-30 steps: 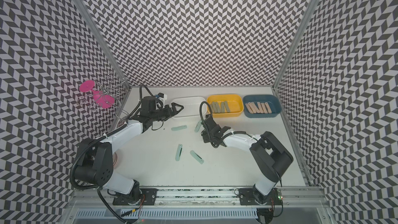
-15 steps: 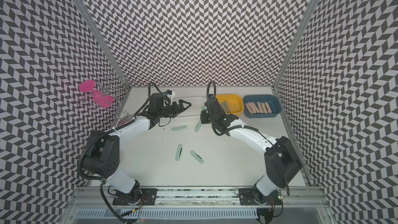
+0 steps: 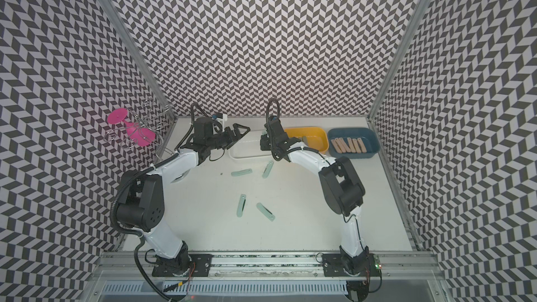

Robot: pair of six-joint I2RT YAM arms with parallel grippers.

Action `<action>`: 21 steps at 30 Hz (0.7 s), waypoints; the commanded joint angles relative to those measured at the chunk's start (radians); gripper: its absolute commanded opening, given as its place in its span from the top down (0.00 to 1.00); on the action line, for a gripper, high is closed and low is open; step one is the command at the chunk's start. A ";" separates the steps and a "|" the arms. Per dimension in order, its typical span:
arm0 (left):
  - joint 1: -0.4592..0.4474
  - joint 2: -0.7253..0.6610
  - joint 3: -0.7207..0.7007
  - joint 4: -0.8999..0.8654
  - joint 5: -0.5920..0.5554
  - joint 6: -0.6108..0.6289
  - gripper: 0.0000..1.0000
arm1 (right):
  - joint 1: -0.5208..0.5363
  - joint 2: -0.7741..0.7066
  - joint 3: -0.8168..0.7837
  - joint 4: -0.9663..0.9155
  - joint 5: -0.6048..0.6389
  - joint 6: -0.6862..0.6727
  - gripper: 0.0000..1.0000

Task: Place the fruit knives into the storage box by color
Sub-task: Place the fruit knife in the storage box.

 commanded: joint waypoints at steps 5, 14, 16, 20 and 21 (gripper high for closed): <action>0.006 0.022 0.046 0.011 0.055 0.012 0.00 | -0.035 0.125 0.092 0.033 0.024 0.016 0.82; 0.006 0.010 0.036 0.013 0.060 0.012 0.00 | -0.038 0.223 0.153 0.036 0.057 0.020 0.81; 0.006 0.005 0.034 0.012 0.060 0.010 0.00 | -0.038 0.243 0.164 0.039 0.055 0.023 0.81; 0.006 -0.003 0.034 0.006 0.060 0.012 0.00 | -0.038 0.287 0.200 0.021 0.050 0.030 0.79; 0.007 -0.006 0.034 0.004 0.060 0.015 0.00 | -0.038 0.296 0.211 0.014 0.047 0.032 0.78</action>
